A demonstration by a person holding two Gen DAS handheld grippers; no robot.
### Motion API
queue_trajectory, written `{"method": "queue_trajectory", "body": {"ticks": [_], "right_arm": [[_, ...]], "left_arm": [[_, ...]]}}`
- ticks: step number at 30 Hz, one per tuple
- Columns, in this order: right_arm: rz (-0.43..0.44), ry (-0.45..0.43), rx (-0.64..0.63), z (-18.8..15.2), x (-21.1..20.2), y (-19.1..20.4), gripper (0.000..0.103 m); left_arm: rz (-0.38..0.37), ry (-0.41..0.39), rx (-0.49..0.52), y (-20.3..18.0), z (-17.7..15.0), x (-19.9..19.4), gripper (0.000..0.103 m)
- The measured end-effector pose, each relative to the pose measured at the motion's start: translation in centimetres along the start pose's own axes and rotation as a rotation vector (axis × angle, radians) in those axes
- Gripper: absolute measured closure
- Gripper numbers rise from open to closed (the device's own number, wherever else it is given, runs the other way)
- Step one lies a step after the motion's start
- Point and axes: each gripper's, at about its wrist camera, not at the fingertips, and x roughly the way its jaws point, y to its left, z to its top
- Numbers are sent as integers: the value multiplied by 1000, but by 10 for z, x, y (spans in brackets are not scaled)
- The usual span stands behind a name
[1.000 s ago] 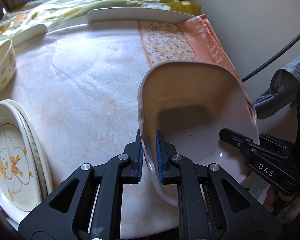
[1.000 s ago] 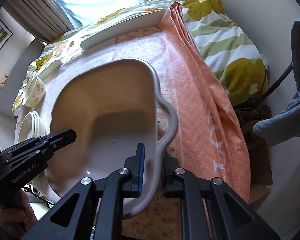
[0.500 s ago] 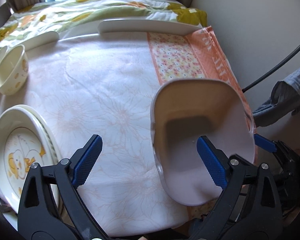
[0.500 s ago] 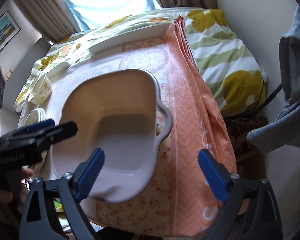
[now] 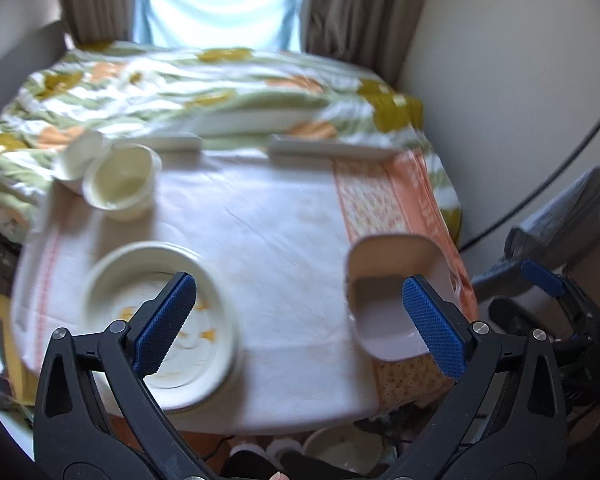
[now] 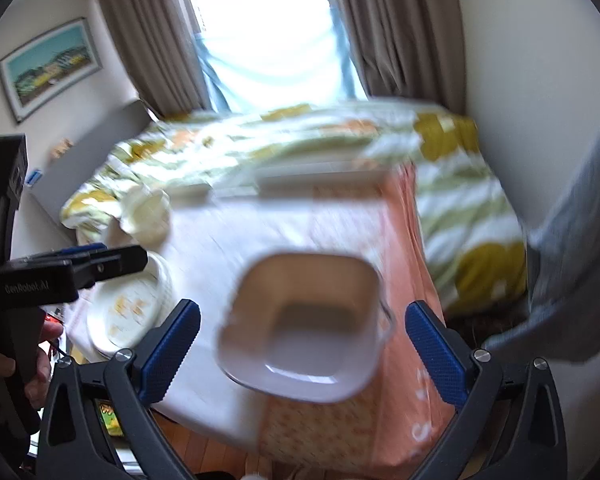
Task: Organize plates and bowls
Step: 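Lower the pink basin onto the runner and open the right tool, then move the right tool to the large cream bowl and grasp its rim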
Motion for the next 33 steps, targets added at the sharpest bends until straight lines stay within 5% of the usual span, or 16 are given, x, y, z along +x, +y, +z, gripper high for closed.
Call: {"method": "queue_trajectory", "body": {"ticks": [9, 15, 20, 23, 33], "right_arm": [[116, -70, -28, 62, -12, 71, 1], [175, -45, -52, 94, 23, 120, 1], [175, 73, -33, 109, 95, 162, 1], [162, 152, -21, 114, 147, 181, 2], [115, 404, 100, 103, 306, 197, 40]], "left_arm": [[129, -150, -93, 89, 25, -85, 0], [134, -195, -138, 168, 49, -94, 0], [67, -95, -204, 234, 70, -48, 4], [26, -16, -245, 266, 78, -6, 19], [-78, 213, -218, 310, 88, 139, 52]]}}
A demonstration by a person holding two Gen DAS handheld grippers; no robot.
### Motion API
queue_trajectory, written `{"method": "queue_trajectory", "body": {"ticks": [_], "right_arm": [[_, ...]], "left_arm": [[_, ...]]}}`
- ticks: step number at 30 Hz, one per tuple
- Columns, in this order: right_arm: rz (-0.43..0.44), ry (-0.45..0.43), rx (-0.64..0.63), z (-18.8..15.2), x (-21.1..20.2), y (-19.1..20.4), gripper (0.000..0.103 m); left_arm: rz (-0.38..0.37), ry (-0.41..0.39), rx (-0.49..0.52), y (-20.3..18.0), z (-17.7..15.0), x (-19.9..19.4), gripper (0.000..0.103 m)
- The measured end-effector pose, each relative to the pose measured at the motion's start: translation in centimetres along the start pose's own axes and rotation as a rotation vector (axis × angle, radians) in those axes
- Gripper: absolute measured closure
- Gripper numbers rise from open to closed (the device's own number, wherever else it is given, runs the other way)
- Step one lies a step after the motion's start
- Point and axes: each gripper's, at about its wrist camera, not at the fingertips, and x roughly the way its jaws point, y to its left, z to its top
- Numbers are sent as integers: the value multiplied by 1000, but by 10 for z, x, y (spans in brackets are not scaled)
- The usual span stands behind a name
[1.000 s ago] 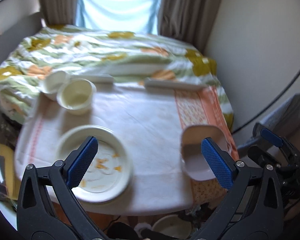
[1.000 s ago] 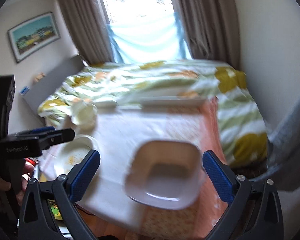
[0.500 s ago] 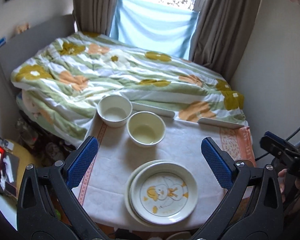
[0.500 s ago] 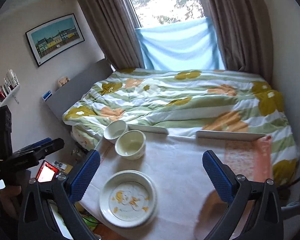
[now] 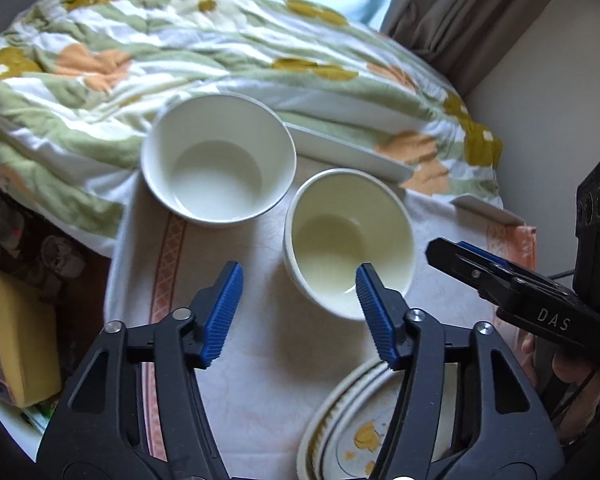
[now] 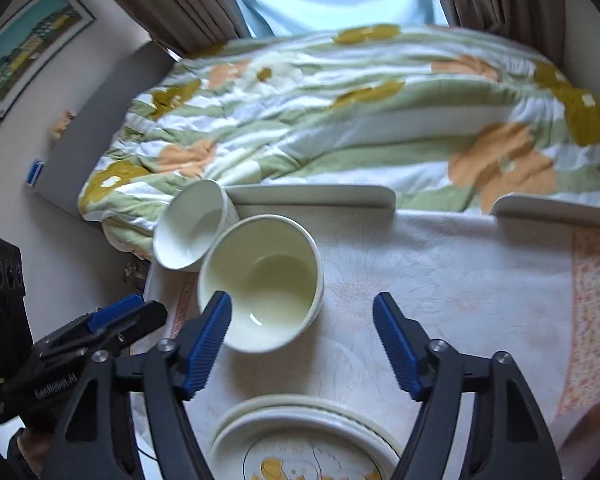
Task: Organize plates and bowls
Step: 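Move the right tool to the large cream bowl and grasp its rim, then carry the cream bowl and lower it into the pink basin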
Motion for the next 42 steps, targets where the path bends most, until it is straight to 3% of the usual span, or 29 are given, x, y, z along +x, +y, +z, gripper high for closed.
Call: {"method": "queue_trajectory", "body": {"ticks": [8, 10, 18, 32, 42], "right_arm": [[-34, 41, 80, 5, 39, -7, 48], [-33, 50, 92, 5, 42, -8, 56], [-34, 62, 110, -1, 54, -3, 86], [-25, 17, 127, -6, 35, 1, 89], [-17, -23, 128, -16, -34, -21, 89]], "left_arm": [[-12, 72, 25, 10, 12, 45, 70], [-17, 82, 34, 10, 15, 50, 79], [-27, 81, 77, 6, 20, 57, 88], [18, 45, 144, -15, 16, 33, 90], [13, 30, 169, -82, -4, -7, 90]]}}
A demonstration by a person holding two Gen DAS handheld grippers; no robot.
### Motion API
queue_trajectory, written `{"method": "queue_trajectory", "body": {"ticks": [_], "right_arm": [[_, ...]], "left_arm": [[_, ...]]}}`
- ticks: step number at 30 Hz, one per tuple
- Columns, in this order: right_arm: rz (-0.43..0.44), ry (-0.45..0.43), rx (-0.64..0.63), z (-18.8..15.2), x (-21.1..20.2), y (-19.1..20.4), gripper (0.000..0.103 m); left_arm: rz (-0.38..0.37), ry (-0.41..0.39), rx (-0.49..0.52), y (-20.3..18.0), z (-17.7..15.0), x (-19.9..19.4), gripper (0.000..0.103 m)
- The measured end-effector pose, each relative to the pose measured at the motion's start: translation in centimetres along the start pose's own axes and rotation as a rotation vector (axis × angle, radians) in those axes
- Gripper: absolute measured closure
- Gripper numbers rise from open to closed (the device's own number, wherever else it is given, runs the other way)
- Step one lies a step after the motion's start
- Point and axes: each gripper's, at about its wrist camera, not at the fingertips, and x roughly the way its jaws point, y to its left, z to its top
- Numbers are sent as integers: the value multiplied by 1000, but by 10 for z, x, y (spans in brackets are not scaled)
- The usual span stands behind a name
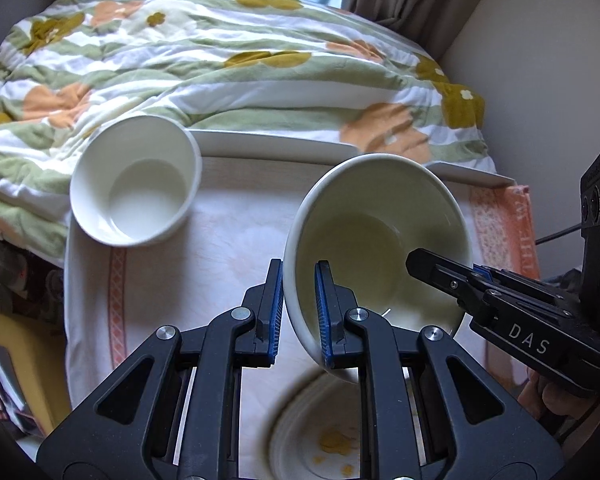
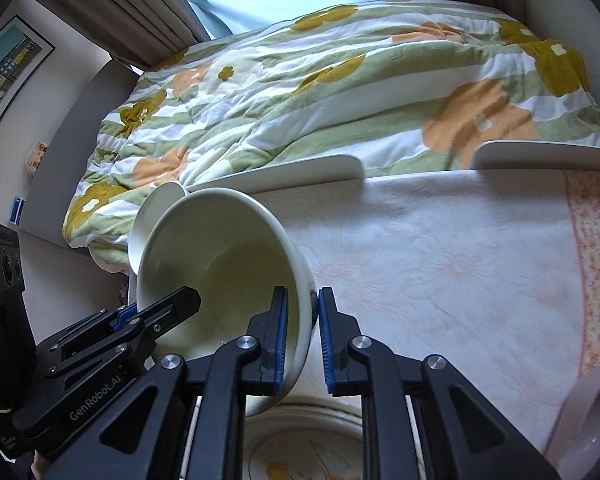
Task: Organize plates and bowls
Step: 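Carry the cream bowl and lower it into the pink basin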
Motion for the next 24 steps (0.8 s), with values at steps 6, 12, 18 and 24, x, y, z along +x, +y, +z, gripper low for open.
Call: {"method": "queue_trajectory", "body": {"ticks": [6, 12, 18, 24], "right_arm": [[-13, -4, 23, -18, -56, -46, 89], [-60, -7, 69, -45, -101, -114, 89], [-103, -15, 137, -67, -137, -181, 89], [-125, -7, 196, -86, -153, -232, 89]], "left_arm": [[-21, 10, 49, -77, -24, -19, 90], [-55, 40, 102, -163, -48, -9, 90], [-99, 87, 164, -243, -72, 14, 90], [-117, 134, 204, -294, -91, 39, 90]]}}
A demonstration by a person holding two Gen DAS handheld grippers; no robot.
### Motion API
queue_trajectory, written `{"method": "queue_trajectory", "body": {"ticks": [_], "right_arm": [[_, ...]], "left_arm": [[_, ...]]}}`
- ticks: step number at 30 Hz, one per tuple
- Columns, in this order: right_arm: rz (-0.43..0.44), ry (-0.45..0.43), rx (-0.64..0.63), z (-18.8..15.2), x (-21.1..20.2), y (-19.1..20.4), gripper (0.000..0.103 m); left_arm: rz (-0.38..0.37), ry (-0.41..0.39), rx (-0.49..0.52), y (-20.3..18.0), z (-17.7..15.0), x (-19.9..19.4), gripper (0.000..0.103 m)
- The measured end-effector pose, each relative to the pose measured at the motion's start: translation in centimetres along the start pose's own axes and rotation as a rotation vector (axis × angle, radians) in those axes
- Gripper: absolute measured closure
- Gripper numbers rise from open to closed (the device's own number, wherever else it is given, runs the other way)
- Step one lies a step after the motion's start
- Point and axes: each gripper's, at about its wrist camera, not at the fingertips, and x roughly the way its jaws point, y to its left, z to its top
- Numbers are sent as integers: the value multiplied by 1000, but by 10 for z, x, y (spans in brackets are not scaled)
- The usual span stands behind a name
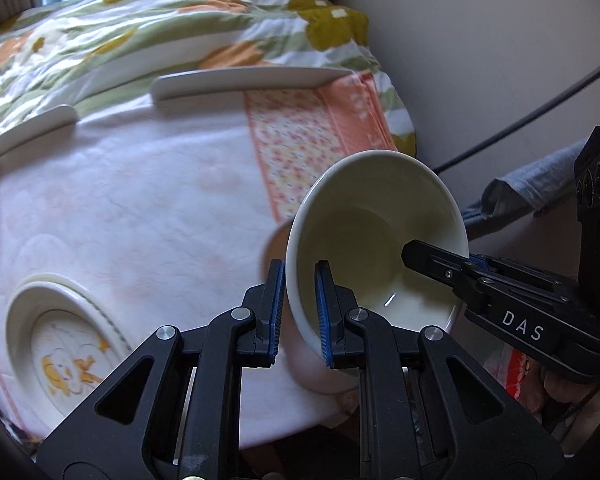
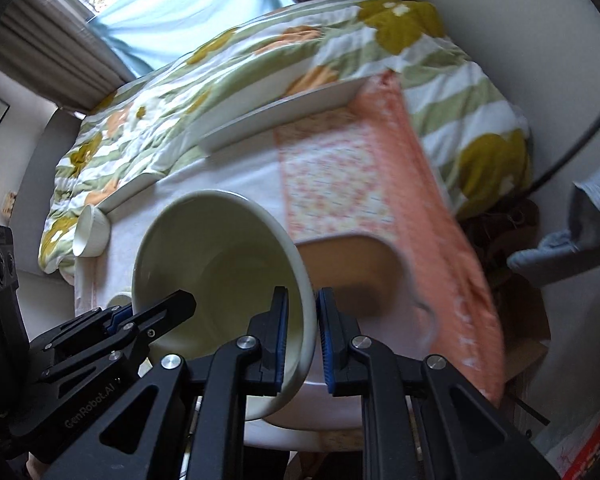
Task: Organize plates and bowls
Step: 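Carry the cream bowl and lower it into the pink basin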
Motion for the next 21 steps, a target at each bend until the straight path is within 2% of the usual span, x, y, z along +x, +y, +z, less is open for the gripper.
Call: {"method": "queue_trajectory", "body": {"ticks": [4, 9, 21], "right_arm": [[12, 25, 25, -4, 7, -27, 89], [30, 55, 22, -10, 22, -38, 89], [35, 100, 0, -19, 46, -47, 89]], "left_arm": [[15, 31, 7, -11, -2, 19, 90], [43, 72, -15, -8, -7, 39, 90], [80, 118, -33, -5, -13, 64, 90]]}}
